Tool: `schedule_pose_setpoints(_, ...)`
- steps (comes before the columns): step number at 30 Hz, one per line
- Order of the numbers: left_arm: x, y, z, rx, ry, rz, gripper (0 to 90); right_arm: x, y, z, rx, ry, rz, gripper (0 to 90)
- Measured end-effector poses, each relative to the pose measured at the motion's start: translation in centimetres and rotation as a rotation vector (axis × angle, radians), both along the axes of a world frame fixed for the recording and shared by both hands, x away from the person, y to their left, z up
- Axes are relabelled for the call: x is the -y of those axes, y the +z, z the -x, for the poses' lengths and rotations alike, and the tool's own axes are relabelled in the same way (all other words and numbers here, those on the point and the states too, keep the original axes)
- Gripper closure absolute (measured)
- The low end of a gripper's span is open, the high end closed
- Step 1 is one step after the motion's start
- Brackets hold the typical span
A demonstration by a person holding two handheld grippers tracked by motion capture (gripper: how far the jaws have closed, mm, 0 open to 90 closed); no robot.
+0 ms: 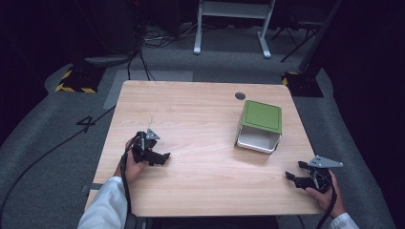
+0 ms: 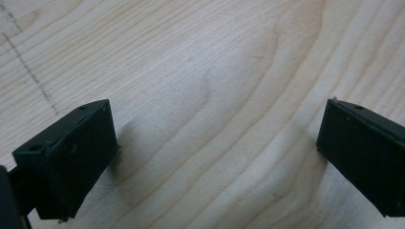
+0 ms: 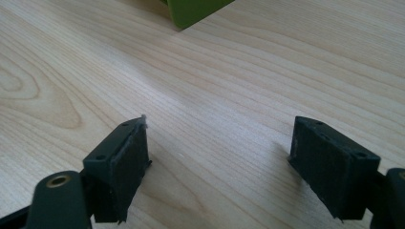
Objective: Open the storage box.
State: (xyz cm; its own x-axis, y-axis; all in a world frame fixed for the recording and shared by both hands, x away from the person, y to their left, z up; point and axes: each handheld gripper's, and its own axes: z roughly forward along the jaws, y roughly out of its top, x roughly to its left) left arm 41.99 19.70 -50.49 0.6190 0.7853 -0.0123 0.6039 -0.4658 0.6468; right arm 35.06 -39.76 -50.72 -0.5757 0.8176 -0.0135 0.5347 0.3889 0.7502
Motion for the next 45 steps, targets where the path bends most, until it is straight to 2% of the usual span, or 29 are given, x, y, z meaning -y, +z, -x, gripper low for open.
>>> schedule_pose_setpoints(2, 0.1, 0.0, 0.1, -0.004, 0.002, 0.002, 0.2, 0.0, 0.0, 0.0, 0.0, 0.001, 0.0, 20.7)
schedule_pose_setpoints(3, 0.1, 0.1, 0.3, -0.007, -0.011, -0.006, 0.1, 0.0, 0.0, 0.0, 0.0, 0.0, 0.0, 20.7)
schedule_pose_setpoints(5, 0.0, -0.1, 0.8, 0.011, -0.042, 0.008, 0.1, 0.0, 0.0, 0.0, 0.0, 0.002, -0.001, 20.8)
schedule_pose_setpoints(6, 0.0, -0.1, 0.8, 0.011, -0.042, 0.008, 0.1, 0.0, 0.0, 0.0, 0.0, 0.002, -0.001, 20.8)
schedule_pose_setpoints(9, -0.4, -0.2, 1.0, 0.018, -0.099, 0.016, 0.1, 0.0, 0.0, 0.0, 0.001, 0.013, -0.001, 21.7)
schedule_pose_setpoints(10, -0.6, -0.2, 1.2, 0.014, -0.133, 0.015, 0.1, -0.1, 0.1, 0.2, 0.012, 0.029, 0.013, 21.9)
schedule_pose_setpoints(11, -0.7, -0.2, 1.3, 0.014, -0.147, 0.015, 0.1, -0.2, 0.1, 0.2, 0.02, 0.041, 0.023, 21.7)
schedule_pose_setpoints(14, -0.6, -0.2, 1.5, 0.012, -0.147, 0.017, 0.2, -0.5, 0.4, 0.1, 0.038, 0.058, 0.042, 21.6)
schedule_pose_setpoints(18, -0.4, -0.1, 1.7, 0.004, -0.157, 0.007, 0.2, -1.1, 1.2, 0.1, 0.049, 0.099, 0.025, 22.0)
schedule_pose_setpoints(20, -0.3, -0.1, 1.8, 0.008, -0.163, 0.006, 0.2, -1.7, 2.0, 0.3, 0.065, 0.146, 0.019, 22.3)
schedule_pose_setpoints(22, -0.3, -0.2, 1.8, 0.012, -0.166, 0.013, 0.2, -2.9, 3.3, 0.5, 0.08, 0.204, 0.026, 26.3)
schedule_pose_setpoints(24, -0.3, -0.2, 1.9, 0.015, -0.167, 0.013, 0.2, -3.3, 3.7, 0.5, 0.09, 0.217, 0.029, 27.6)
schedule_pose_setpoints(27, -0.2, -0.2, 1.9, 0.014, -0.163, 0.015, 0.2, -4.8, 5.0, 0.3, 0.107, 0.255, 0.018, 28.5)
schedule_pose_setpoints(30, -0.2, -0.2, 1.9, 0.013, -0.161, 0.016, 0.2, -6.7, 6.3, -0.1, 0.123, 0.297, 0.029, 28.7)
schedule_pose_setpoints(35, -0.2, -0.2, 1.9, 0.011, -0.155, 0.017, 0.2, -8.2, 7.0, -0.8, 0.13, 0.323, 0.023, 29.9)
schedule_pose_setpoints(42, -0.1, -0.2, 1.9, 0.013, -0.153, 0.014, 0.2, -9.6, 7.0, -1.5, 0.139, 0.335, 0.034, 30.0)
schedule_pose_setpoints(45, -0.1, -0.2, 1.9, 0.013, -0.15, 0.014, 0.2, -9.9, 6.8, -2.4, 0.136, 0.328, 0.021, 29.9)
